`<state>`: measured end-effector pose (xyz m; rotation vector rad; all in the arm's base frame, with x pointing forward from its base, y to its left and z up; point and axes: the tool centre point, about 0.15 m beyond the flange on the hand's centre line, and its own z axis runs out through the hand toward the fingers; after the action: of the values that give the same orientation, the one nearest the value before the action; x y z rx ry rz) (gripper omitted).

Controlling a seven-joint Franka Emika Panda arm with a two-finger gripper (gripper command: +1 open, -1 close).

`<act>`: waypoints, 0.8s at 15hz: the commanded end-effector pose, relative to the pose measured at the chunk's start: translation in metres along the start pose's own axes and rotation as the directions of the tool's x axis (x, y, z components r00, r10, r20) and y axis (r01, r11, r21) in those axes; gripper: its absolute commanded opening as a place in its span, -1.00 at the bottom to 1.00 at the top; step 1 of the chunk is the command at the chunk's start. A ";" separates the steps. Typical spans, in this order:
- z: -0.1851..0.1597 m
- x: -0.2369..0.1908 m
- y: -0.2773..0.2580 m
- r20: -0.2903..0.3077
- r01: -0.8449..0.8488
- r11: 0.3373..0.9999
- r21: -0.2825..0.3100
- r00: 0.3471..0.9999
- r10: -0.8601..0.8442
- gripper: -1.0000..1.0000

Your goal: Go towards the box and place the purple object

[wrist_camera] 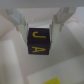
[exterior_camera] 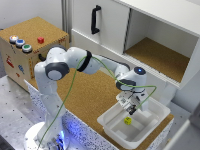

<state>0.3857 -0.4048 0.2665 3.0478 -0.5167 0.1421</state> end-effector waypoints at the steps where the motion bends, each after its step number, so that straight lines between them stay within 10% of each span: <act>1: 0.032 0.044 0.014 0.049 0.023 0.997 0.075 0.998 -0.026 -1.00; 9: 0.044 0.041 0.008 0.084 0.019 0.999 0.025 0.996 -0.021 -1.00; 10: 0.044 0.041 0.009 0.084 0.011 1.000 0.008 0.996 -0.011 1.00; 12: 0.034 0.037 0.010 0.062 -0.008 1.000 -0.012 0.998 0.009 1.00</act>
<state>0.4001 -0.4138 0.2407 3.0548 -0.4870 0.1230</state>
